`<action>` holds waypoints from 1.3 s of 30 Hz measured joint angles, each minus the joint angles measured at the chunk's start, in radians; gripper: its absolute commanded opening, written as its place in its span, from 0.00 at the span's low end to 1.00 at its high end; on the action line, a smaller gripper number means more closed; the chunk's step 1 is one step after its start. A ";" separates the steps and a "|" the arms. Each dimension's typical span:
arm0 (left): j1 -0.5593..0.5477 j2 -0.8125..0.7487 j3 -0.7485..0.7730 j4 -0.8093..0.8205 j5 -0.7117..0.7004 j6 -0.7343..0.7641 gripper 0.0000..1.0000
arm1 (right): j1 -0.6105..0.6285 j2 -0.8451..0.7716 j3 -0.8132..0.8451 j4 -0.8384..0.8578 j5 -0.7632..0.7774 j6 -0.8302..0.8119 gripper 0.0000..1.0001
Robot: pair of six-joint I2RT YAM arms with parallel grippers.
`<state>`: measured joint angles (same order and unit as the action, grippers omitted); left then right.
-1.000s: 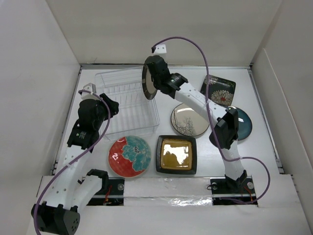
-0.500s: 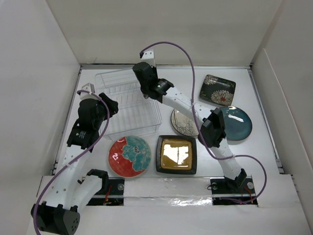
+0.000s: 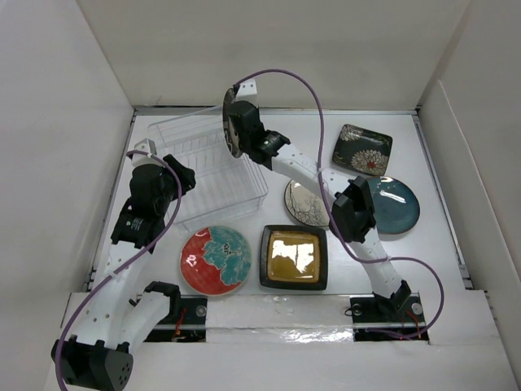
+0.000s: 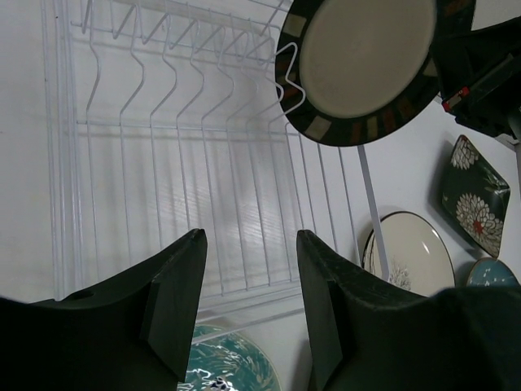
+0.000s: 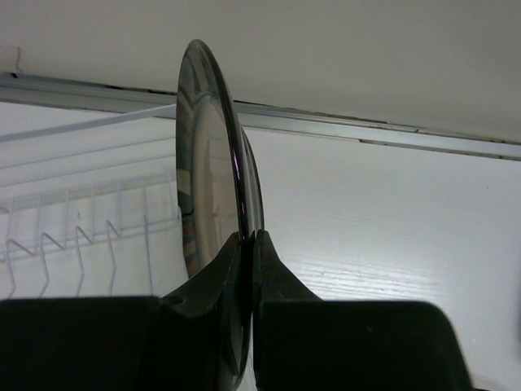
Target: Load the plates into the dish rack
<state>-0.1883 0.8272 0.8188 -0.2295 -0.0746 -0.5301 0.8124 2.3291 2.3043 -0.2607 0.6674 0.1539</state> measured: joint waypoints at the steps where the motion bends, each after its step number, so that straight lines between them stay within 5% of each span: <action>1: 0.000 0.000 0.000 0.000 -0.003 0.000 0.45 | 0.002 -0.004 -0.018 0.021 0.001 -0.002 0.00; 9: 0.000 0.001 0.001 -0.001 -0.009 0.000 0.46 | 0.051 -0.011 -0.089 0.131 0.048 -0.069 0.01; 14: 0.001 0.001 0.001 0.000 -0.008 -0.002 0.46 | 0.083 0.057 -0.068 0.151 0.081 -0.117 0.11; 16: 0.001 0.001 0.001 0.000 -0.008 -0.003 0.46 | 0.092 0.074 -0.052 0.161 0.087 -0.122 0.22; 24: 0.014 0.001 0.001 0.000 -0.010 -0.003 0.46 | 0.077 0.081 -0.026 0.138 -0.038 -0.031 0.35; 35: 0.014 0.002 0.001 0.004 -0.047 -0.003 0.48 | -0.032 0.135 0.111 0.100 -0.215 0.112 0.36; 39: 0.014 0.022 0.001 0.008 -0.058 -0.003 0.48 | -0.048 0.099 0.022 0.131 -0.256 0.154 0.62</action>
<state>-0.1745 0.8494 0.8200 -0.2211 -0.1322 -0.5335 0.7643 2.4283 2.3264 -0.1299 0.4114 0.3084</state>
